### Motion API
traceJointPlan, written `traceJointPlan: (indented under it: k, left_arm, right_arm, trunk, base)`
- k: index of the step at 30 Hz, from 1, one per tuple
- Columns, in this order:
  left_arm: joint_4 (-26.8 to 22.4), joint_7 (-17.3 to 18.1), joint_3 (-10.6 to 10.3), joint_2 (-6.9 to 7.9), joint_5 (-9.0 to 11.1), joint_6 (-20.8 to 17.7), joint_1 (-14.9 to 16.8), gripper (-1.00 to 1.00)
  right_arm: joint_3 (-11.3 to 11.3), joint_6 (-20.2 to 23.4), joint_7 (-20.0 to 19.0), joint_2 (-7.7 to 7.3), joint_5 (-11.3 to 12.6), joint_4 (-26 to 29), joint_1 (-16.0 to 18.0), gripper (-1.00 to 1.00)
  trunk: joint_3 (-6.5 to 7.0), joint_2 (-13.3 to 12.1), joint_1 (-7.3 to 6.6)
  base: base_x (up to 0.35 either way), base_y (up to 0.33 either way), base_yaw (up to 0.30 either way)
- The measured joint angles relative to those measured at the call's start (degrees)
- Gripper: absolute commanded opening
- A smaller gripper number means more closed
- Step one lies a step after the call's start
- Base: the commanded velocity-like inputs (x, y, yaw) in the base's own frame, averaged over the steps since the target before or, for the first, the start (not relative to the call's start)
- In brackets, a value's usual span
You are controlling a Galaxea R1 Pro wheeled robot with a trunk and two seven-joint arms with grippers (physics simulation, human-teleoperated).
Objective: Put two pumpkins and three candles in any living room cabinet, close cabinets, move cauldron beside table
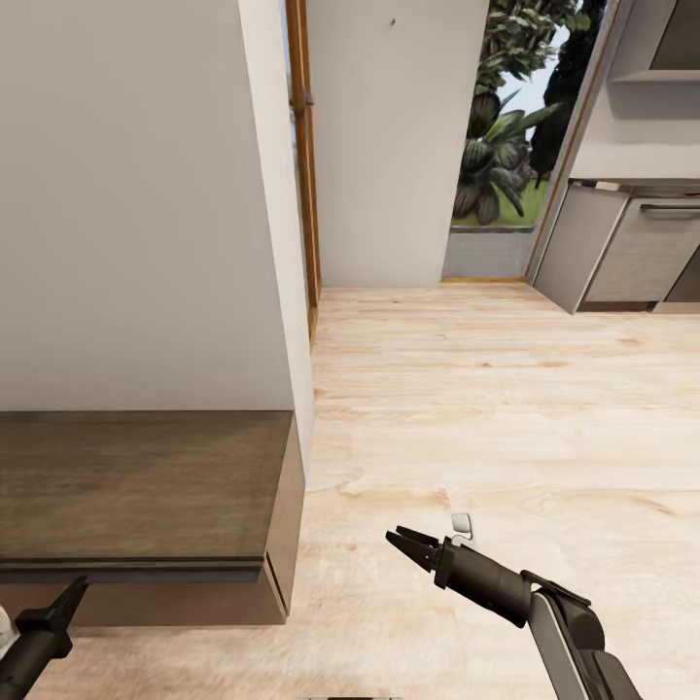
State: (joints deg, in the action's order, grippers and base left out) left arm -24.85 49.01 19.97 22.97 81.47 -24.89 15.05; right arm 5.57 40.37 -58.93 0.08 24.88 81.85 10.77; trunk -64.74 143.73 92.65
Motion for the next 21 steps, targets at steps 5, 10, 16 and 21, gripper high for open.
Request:
traceJointPlan:
  k: [5,10,16,21]
  left_arm:
    - [-0.78,-0.42,-1.29,0.0,0.04,0.08,-0.02,-1.0]
    - [-0.84,-0.26,-1.82,0.0,0.14,0.02,-0.03,-1.0]
    - [-0.9,-0.33,-1.72,-0.06,0.13,0.03,-0.04,-1.0]
    - [-1.27,-0.4,-2.36,-0.07,-0.11,0.13,-0.02,-1.0]
  right_arm:
    - [-0.04,-0.02,0.0,0.0,0.03,-0.02,0.01,1.0]
    - [-0.94,-0.02,0.0,-0.03,-0.06,-0.02,0.0,1.0]
    - [-1.21,-0.02,0.09,0.0,-0.07,-0.1,0.01,1.0]
    - [-1.22,-0.02,0.09,0.0,-0.07,-0.11,0.02,1.0]
  trunk:
    - [0.0,0.0,0.01]
    - [0.0,0.0,0.0]
    - [0.0,0.0,0.01]
    - [0.0,0.0,0.01]
  base:
    - [-0.075,0.068,0.0]
    - [-0.014,0.015,0.0]
    - [-0.025,0.003,0.0]
    - [-0.106,0.032,0.0]
